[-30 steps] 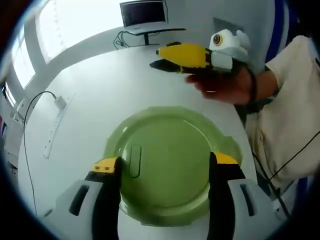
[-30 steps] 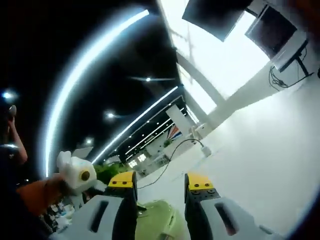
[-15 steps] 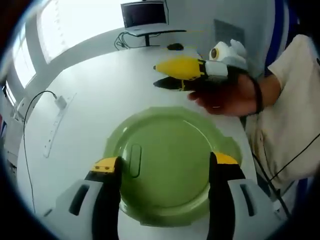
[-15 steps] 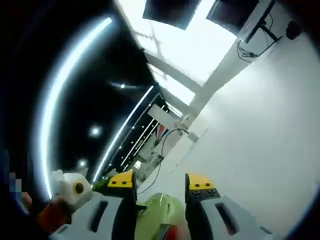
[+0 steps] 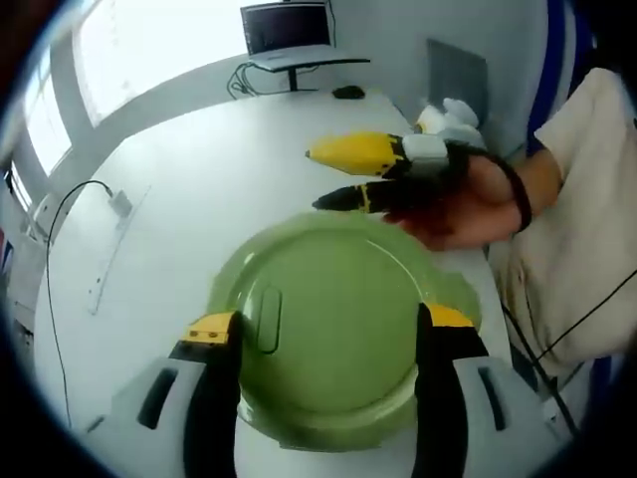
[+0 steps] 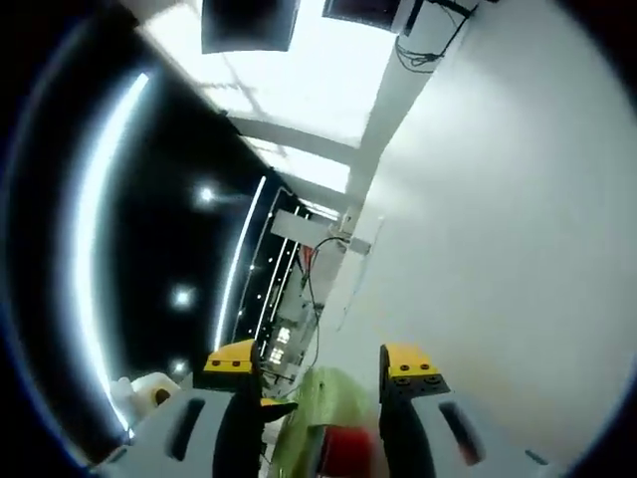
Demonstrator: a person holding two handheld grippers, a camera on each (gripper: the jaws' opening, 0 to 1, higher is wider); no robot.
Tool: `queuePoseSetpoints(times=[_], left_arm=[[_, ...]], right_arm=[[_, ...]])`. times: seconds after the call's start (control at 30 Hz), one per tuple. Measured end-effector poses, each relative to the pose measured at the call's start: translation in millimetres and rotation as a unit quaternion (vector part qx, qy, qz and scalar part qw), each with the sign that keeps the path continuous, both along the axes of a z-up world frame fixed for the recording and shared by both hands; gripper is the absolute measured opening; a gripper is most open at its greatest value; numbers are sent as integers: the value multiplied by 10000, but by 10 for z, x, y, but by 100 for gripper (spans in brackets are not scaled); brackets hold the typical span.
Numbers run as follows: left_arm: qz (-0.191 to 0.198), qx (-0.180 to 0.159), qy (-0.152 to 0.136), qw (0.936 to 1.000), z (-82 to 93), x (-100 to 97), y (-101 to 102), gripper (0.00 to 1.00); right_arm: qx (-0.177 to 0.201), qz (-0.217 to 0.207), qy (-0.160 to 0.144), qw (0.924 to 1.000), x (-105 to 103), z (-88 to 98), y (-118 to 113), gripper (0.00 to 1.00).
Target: Open container latches remove lid place lid upside down on tabletop take tomato from container place on tabletop
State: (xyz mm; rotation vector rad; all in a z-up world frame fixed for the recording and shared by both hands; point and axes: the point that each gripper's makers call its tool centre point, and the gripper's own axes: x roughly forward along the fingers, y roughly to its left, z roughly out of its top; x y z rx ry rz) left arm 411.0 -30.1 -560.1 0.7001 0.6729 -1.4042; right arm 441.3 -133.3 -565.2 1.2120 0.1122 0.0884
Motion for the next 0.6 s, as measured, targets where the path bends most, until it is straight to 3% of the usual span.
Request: queuePoseSetpoints(times=[0.1,0.2,0.3,0.5,0.6], left_arm=[[-7,-1,-2,10000,7,-107,-40,64],[-6,-19,5,10000,4,-68,-22,64],[-9,-28,8,10000,1,-37,-8,64],[-3,-35,12,10000,-1,-21,2,64],[4,-45,16,10000,-4,32,26,64]], right_arm=[[85,42,56,9999,-4,-28,43,40],[168,101,88,9998,-15,-44,110,40],[686,183,328,9969,-28,-112,193,40],[1202,184,550,9911,-16,-190,264,36],[1247,183,613,9901,-26,-219,300,31]])
